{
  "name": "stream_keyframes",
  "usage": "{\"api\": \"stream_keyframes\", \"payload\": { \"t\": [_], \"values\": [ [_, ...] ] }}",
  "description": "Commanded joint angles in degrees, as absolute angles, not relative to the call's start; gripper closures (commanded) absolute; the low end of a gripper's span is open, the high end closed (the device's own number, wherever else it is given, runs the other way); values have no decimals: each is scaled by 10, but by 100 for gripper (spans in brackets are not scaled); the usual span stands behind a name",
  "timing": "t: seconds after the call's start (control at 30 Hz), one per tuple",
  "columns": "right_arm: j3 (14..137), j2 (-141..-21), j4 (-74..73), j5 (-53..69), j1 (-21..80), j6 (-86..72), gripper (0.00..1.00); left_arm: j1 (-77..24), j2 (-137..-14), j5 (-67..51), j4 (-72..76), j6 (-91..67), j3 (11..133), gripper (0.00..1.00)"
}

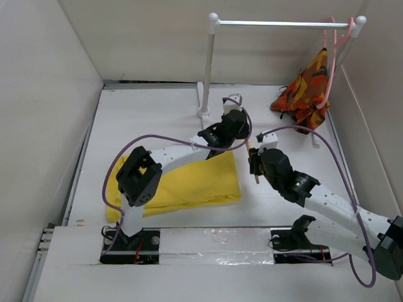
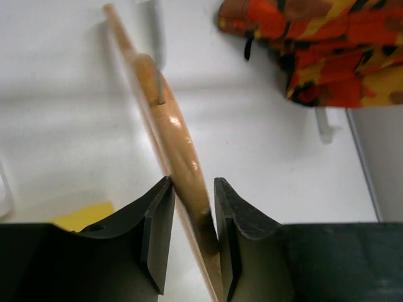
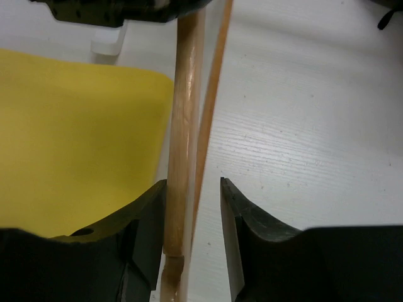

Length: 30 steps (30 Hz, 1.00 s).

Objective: Place the trousers on the hanger

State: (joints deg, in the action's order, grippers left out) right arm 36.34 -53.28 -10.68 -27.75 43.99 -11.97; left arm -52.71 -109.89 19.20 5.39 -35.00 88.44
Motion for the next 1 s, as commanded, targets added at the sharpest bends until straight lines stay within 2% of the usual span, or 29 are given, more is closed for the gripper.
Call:
{"api": "stream_keyframes", "payload": {
  "t": [0.0, 0.03, 0.07, 0.17, 0.37, 0.43, 0.47, 0.57, 0.7, 0.83, 0.93, 0.97],
  "values": [
    [359, -512, -102, -269, 442, -129, 48, -521, -1039, 165, 112, -352, 825, 100],
    [358, -505, -106, -261, 442, -131, 43, -521, -1026, 160, 124, -357, 797, 100],
    [355, -488, -109, -250, 442, -134, 34, -521, -1020, 156, 139, -362, 786, 100],
    [353, -448, -130, -181, 437, -134, 24, -521, -984, 137, 194, -387, 721, 100],
    [344, -376, -155, -90, 418, -138, 20, -558, -910, 155, 291, -452, 585, 100],
    [338, -364, -163, -73, 403, -144, 27, -574, -895, 161, 323, -477, 536, 100],
    [333, -363, -160, -65, 396, -145, 51, -581, -893, 161, 346, -502, 524, 100],
    [318, -381, -141, -12, 366, -147, 100, -611, -884, 199, 387, -538, 471, 100],
    [294, -422, -99, 48, 343, -156, 100, -635, -880, 256, 417, -598, 414, 100],
    [262, -452, -35, 56, 317, -169, 100, -654, -867, 321, 417, -622, 369, 100],
    [247, -498, 27, 84, 305, -175, 92, -659, -867, 350, 396, -636, 353, 100],
    [246, -516, 39, 92, 305, -176, 80, -659, -868, 352, 396, -643, 349, 100]
  ]
}}
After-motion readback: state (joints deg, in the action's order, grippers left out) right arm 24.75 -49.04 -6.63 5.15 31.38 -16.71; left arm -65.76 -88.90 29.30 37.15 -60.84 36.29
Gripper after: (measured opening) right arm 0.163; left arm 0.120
